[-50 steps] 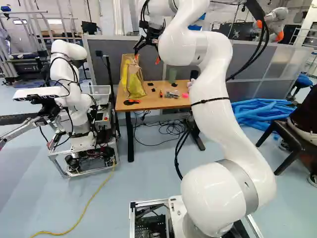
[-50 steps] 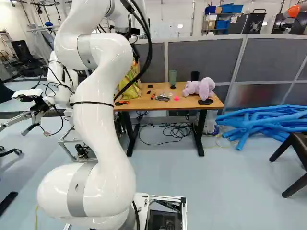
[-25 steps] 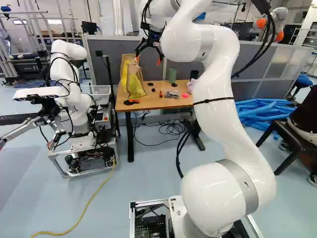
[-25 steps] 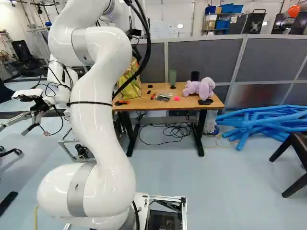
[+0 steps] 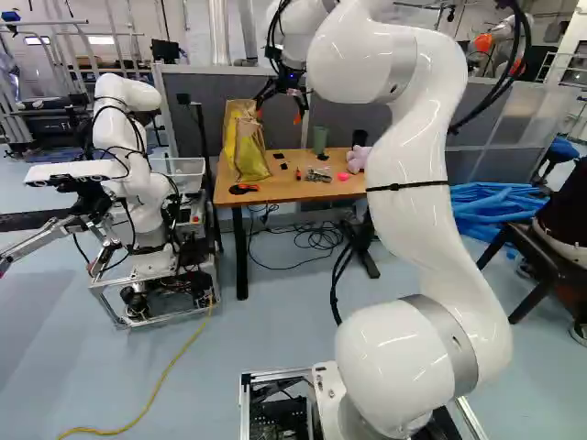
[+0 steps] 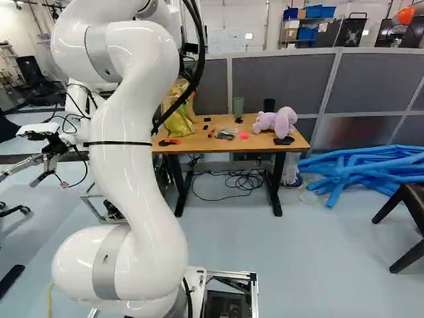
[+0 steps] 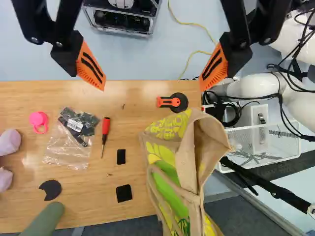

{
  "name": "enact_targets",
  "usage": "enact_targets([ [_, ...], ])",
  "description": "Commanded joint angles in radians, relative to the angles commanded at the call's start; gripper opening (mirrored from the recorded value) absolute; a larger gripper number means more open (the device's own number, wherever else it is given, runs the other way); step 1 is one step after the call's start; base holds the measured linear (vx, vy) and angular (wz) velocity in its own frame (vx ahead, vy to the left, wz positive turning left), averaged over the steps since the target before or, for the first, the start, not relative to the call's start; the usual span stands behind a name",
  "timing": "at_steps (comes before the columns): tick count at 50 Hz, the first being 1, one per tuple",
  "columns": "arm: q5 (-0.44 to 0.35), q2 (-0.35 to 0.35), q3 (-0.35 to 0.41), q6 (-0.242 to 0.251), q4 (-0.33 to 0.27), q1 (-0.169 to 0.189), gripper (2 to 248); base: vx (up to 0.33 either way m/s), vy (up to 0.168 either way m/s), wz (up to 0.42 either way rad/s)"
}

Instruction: Pick up the bag on the ground and place it on the table

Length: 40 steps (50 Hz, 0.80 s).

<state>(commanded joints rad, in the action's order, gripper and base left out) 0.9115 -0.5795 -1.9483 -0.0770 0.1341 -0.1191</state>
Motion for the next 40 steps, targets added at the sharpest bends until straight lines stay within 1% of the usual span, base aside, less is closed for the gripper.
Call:
enact_targets([
  [21,-0.224,0.108,0.233,0.010,-0.017,0.015,247,0.000,0.000,0.000],
  [40,-0.469,0.226,0.489,0.020,-0.035,0.031,247,0.000,0.000,0.000],
])
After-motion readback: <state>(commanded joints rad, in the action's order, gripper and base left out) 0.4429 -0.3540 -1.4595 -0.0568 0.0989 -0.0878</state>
